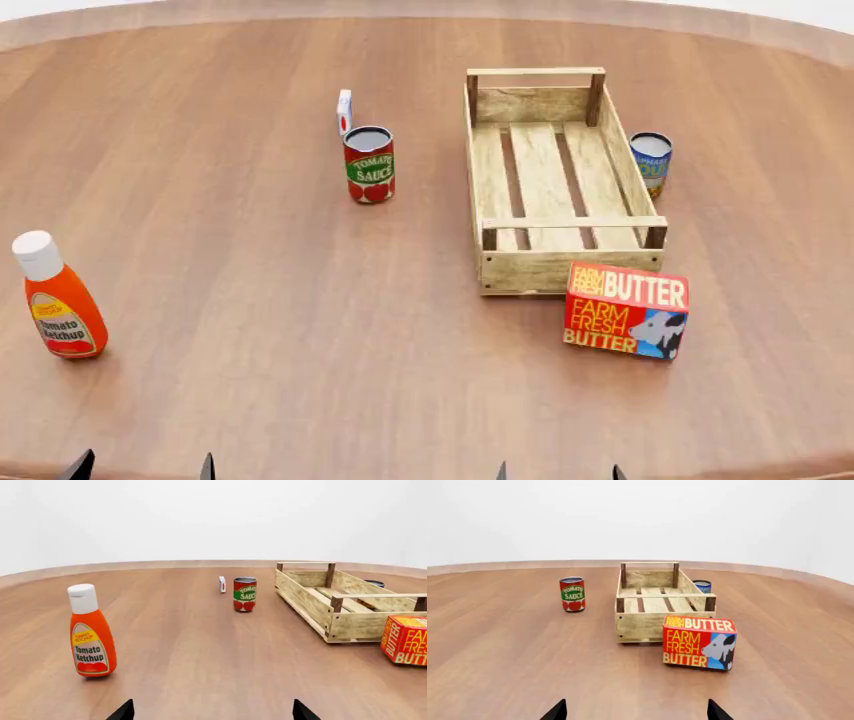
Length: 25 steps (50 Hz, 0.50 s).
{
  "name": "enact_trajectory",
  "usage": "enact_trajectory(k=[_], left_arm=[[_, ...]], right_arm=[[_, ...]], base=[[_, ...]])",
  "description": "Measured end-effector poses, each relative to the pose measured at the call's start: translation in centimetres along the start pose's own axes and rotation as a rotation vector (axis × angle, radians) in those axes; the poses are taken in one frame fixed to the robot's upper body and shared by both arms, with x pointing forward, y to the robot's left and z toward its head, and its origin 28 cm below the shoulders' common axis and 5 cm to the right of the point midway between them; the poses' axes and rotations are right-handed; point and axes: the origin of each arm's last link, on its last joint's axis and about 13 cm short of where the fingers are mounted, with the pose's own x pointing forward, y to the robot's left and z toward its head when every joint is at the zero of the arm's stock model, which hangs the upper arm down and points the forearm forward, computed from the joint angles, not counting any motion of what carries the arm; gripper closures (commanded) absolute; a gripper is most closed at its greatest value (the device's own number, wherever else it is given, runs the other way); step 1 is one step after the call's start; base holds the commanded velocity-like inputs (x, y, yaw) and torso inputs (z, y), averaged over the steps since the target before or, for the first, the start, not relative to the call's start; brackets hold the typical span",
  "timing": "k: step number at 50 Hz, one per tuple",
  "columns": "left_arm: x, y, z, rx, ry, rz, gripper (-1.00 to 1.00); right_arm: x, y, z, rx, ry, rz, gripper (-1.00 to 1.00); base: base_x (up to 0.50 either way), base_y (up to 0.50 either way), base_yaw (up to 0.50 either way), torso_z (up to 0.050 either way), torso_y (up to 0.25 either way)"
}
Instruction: Pick up the butter and put it in the tray.
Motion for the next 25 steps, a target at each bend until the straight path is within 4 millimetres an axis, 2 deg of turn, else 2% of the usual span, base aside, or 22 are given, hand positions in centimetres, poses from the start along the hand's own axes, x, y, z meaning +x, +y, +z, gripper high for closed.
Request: enact_trajectory(k=[14, 20, 25], left_arm=[[0.2, 0.2, 0.2, 0.019, -0.007, 0.023, -1.00], [0.1, 0.3, 0.6, 0.049, -0.023, 0.040, -1.00], [0.0, 0.3, 1.7, 0.064, -0.060, 0.055, -1.00]], right_arm=[[-0.2, 0.1, -0.1, 0.002, 0.015, -0.023, -1.00], [-0.1, -0.2, 0.7, -0.005, -0.002, -0.040, -1.00], [0.0, -0.4, 2.0, -0.011, -0.044, -0.054, -1.00]], base=[[0.00, 0.00, 0.00, 0.000, 0.000], [0.00, 0.00, 0.00, 0.000, 0.000], [0.00, 0.00, 0.00, 0.000, 0.000]])
